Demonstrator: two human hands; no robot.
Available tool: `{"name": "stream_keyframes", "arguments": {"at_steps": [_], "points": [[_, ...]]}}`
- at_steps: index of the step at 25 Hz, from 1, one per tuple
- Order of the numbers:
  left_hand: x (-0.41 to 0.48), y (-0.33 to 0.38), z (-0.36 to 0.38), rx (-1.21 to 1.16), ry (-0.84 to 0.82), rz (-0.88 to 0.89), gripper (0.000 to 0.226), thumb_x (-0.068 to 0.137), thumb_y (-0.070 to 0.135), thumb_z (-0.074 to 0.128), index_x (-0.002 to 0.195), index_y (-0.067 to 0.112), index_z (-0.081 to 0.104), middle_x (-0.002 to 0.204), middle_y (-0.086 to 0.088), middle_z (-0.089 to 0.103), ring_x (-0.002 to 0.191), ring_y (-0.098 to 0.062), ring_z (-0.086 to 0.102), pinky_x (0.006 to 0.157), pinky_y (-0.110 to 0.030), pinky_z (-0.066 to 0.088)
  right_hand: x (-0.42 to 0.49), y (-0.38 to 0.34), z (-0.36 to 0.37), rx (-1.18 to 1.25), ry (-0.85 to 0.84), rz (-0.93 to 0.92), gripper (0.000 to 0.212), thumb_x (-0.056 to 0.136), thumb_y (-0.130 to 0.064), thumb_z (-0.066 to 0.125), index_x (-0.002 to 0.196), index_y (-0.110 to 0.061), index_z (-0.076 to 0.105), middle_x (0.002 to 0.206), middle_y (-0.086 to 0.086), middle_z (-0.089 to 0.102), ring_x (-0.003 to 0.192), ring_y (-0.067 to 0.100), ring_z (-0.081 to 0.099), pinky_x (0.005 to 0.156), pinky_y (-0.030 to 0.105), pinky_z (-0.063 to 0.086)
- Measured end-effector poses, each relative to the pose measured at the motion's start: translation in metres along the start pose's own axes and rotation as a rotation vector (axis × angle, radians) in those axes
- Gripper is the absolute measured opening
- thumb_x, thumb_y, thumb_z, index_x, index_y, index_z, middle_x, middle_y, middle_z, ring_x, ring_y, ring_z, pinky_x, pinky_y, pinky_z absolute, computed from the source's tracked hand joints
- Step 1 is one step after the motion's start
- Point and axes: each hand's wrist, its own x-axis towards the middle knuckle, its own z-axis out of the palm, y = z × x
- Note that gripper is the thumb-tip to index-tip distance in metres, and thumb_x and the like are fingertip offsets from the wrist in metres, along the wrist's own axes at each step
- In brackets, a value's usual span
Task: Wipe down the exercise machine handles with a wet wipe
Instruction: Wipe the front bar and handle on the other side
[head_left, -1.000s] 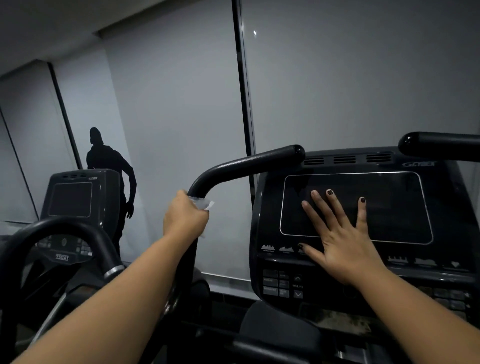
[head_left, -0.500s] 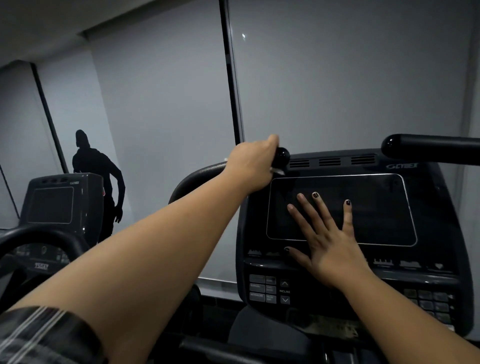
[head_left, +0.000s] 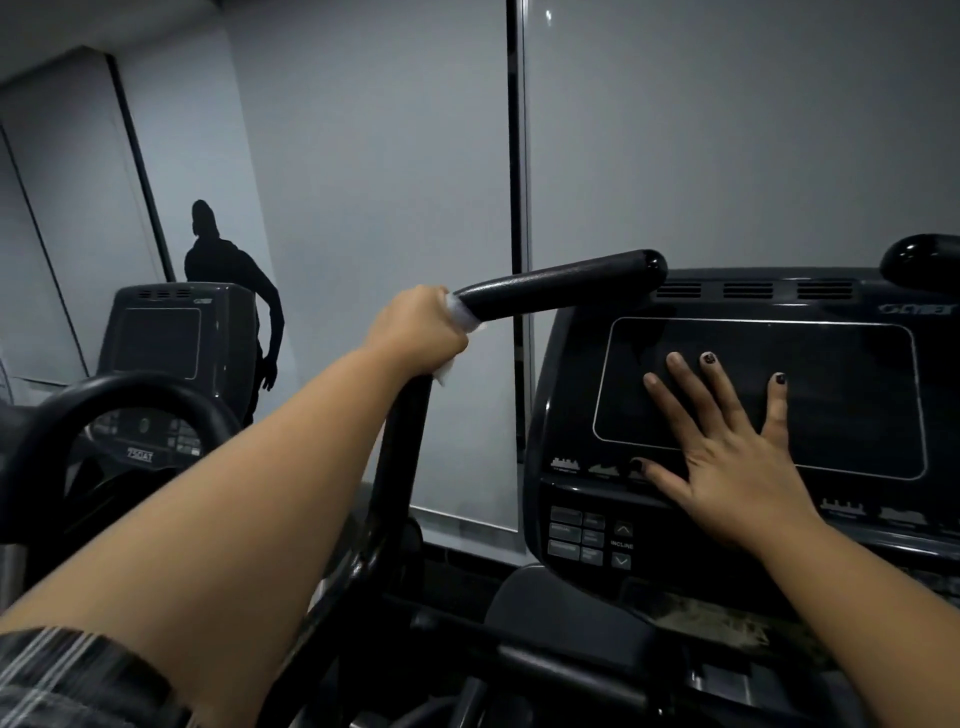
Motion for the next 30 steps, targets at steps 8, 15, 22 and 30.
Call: {"name": "stream_keyframes", "arguments": {"at_steps": [8, 15, 22, 30], "points": [[-0.021, -0.007, 0.018, 0.071, 0.202, -0.085, 0.019, 0.09, 0.025, 0.055, 0.101, 0.014, 0.044, 0.083, -0.005, 0.063, 0.071, -0.031, 0.063, 0.057, -0.036, 0.046, 0.0, 0.0, 0.004, 0.015, 0.027, 0.013, 0.084, 0.089, -0.072, 0.001, 0.157, -0.024, 0.016, 0.165, 0.001, 0.004, 0.152, 0.025, 0.006, 0.113, 0.069, 0.002], [-0.001, 0.009, 0.0, -0.24, 0.031, 0.089, 0.055, 0.072, 0.035, 0.084, 0.11, 0.021, 0.047, 0.095, 0.001, 0.06, 0.08, -0.021, 0.059, 0.067, -0.034, 0.052, 0.001, -0.001, 0.007, 0.013, 0.071, 0.004, 0.085, 0.085, -0.069, 0.024, 0.157, -0.026, 0.014, 0.166, -0.001, 0.001, 0.152, 0.023, 0.001, 0.113, 0.07, 0.0], [-0.04, -0.029, 0.019, -0.787, -0.078, -0.279, 0.026, 0.078, 0.004, 0.073, 0.103, 0.004, 0.066, 0.079, -0.011, 0.062, 0.061, -0.025, 0.064, 0.05, -0.033, 0.055, 0.001, 0.0, 0.004, 0.004, 0.039, 0.023, 0.084, 0.086, -0.07, 0.024, 0.157, -0.029, 0.005, 0.165, -0.004, -0.008, 0.152, 0.021, -0.007, 0.113, 0.068, -0.006], [-0.083, -0.047, 0.049, -0.343, 0.038, -0.395, 0.018, 0.074, 0.037, 0.062, 0.089, 0.027, 0.059, 0.072, 0.007, 0.063, 0.059, -0.012, 0.06, 0.056, -0.024, 0.043, 0.0, -0.001, 0.003, -0.006, 0.036, 0.025, 0.083, 0.087, -0.069, 0.023, 0.157, -0.028, 0.008, 0.165, -0.002, -0.003, 0.152, 0.022, -0.004, 0.113, 0.069, -0.002]]}}
